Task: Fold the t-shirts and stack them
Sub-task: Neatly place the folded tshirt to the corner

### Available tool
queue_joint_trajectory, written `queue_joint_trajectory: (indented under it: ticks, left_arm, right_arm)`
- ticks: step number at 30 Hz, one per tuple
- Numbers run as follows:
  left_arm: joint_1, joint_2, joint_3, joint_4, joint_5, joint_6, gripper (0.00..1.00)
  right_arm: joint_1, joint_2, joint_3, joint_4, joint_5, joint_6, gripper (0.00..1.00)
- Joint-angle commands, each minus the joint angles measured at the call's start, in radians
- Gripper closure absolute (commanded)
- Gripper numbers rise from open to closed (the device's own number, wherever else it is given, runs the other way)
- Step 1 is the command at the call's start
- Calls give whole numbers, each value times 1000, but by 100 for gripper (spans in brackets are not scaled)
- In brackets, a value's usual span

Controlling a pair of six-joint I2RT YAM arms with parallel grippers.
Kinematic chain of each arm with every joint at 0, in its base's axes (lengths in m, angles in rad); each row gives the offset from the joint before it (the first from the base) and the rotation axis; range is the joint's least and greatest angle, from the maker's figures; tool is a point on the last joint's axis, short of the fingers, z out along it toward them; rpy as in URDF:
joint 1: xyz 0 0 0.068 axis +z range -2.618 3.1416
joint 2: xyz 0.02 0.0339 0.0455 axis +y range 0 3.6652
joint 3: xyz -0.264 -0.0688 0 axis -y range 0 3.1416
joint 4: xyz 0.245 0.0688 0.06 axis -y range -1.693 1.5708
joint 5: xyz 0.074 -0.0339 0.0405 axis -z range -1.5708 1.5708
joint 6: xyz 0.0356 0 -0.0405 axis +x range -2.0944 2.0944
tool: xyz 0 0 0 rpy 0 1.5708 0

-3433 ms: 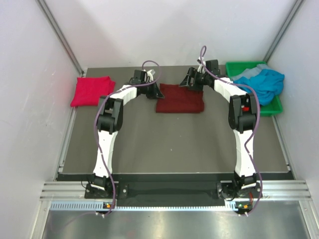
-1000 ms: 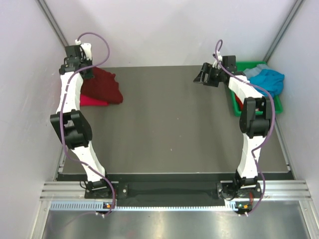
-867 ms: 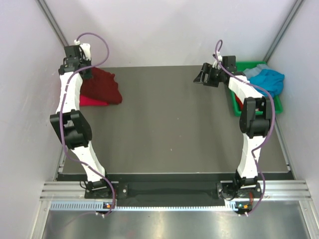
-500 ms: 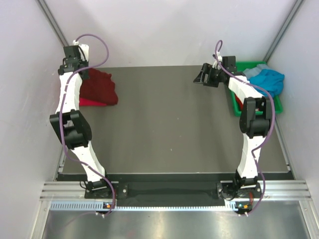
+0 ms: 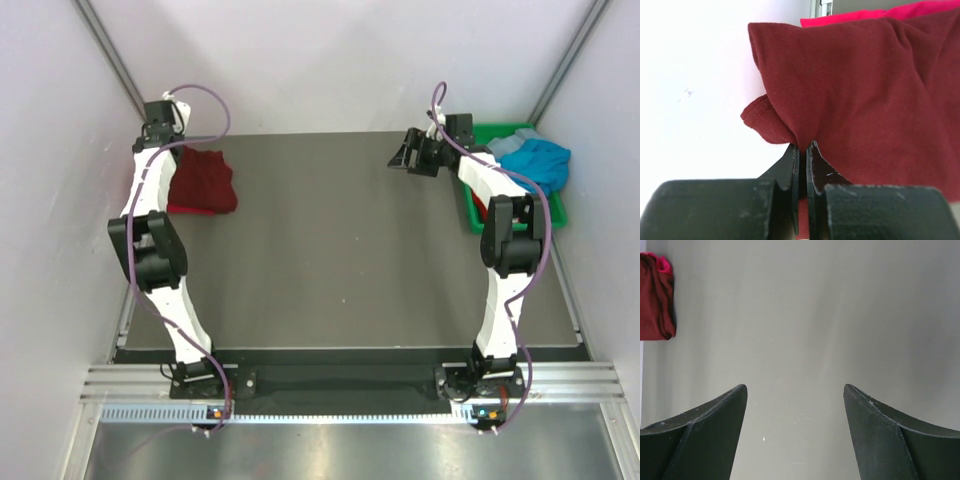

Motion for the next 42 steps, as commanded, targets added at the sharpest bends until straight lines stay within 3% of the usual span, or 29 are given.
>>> queue_joint_trajectory:
  ticks: [1,18,29,30,32,33,34,37,42]
  left_arm:
    - [-3,56,27,109,-73,52,100]
    - [0,279,168,253,-208,157,100]
    - [6,320,124,292,-271,162,100]
    - [6,307,104,298,-295,161,96]
    - [6,276,70,321,-325,142,57]
    - [4,262,65,313,-334,132,46]
    - [3,248,64,297,-328,109,29]
    - [-32,175,64,257,-302,63,16]
    - [-137,78,99,142,-136,-75,14]
  right_arm:
    - [-7,-67,-11,55,-12,-4,22]
    - [-5,-91,-36,50,-1,-22,22]
    - [-1,-105,-48,45,8,-34,21]
    - [-1,-105,-48,47,13,-38,21]
    - [-1,-107,-51,44,13,-38,21]
    - [-1,-107,-51,44,16,-41,21]
    - [-1,-107,-51,44,16,-41,21]
    - [-1,-105,-50,44,21,-44,21]
    - [-1,-108,-16,25,28,-57,21]
